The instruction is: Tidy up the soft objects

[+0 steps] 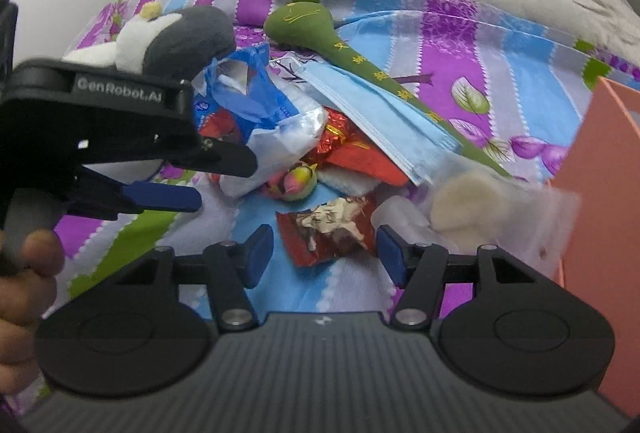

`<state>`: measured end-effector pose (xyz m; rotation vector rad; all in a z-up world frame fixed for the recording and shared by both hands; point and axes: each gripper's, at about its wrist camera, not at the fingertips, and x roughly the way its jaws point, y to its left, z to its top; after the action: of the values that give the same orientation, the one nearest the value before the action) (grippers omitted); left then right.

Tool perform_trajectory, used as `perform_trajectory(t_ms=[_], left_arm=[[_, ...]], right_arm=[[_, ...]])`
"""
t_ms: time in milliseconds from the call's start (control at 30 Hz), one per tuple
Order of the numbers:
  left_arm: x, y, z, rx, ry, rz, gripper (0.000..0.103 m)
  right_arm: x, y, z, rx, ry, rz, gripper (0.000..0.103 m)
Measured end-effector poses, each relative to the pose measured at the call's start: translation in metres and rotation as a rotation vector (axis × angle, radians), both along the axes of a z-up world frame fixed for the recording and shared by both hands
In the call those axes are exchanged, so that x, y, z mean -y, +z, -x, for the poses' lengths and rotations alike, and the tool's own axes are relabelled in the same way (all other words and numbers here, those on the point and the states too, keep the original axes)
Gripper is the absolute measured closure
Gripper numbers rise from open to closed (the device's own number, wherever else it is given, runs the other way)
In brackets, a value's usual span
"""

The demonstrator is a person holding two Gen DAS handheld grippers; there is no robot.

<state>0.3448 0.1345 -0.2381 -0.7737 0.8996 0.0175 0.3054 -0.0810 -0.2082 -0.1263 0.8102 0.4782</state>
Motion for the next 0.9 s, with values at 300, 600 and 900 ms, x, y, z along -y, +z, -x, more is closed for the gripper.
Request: perform_trajectory(t_ms=[300, 600, 900], left_arm=[[0.007, -0.011, -0.01, 0.023, 0.007, 0.023, 0.069], [0.019, 0.001, -0.009, 0.048, 0.002, -0.067, 0.085], [0.02, 0.02, 0.022, 0.05, -0.034, -0.092, 0.087]], right_arm=[[-0.011, -0.014, -0.001, 0.015, 0.024, 0.026, 0.044], [-0.002, -0.008, -0.004, 0.009, -0.003, 0.031, 0.071], [0.0, 0.006, 0.017, 0.01, 0.011, 0.034, 0.072]])
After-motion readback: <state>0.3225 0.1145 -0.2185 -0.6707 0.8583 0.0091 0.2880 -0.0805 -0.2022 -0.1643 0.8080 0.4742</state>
